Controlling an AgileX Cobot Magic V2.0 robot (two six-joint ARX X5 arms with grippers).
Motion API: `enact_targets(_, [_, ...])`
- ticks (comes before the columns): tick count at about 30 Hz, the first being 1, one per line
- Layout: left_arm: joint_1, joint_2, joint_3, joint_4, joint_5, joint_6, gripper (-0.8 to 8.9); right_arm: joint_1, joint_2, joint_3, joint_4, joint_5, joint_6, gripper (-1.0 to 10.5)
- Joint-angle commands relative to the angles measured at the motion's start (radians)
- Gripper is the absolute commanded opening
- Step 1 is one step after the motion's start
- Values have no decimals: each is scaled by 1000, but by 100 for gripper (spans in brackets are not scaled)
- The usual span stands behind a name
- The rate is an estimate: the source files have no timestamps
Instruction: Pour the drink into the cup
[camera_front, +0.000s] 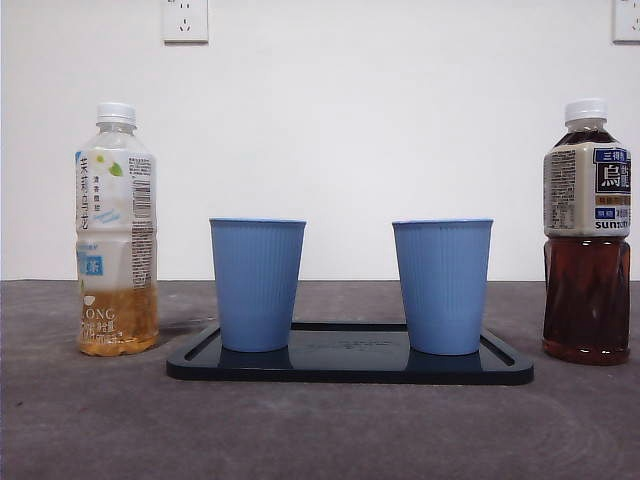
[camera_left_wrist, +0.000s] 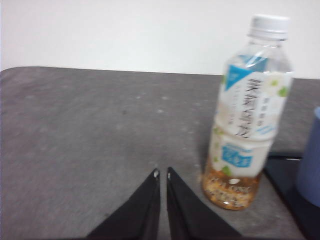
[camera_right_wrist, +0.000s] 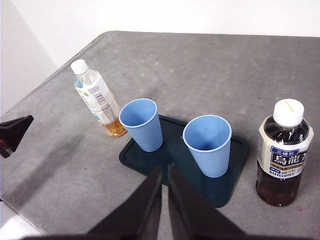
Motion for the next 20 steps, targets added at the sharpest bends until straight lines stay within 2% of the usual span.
enact_targets(1, [0, -23, -29, 15, -22, -55, 20, 5, 3, 12, 11, 0, -9, 19])
enact_targets(9, [-1, -23, -32, -64, -31, 6, 20, 5, 3, 12, 11, -1, -9, 19])
enact_targets(20, [-2, -23, -32, -81, -31, 5, 20, 5, 3, 12, 11, 0, -9, 19])
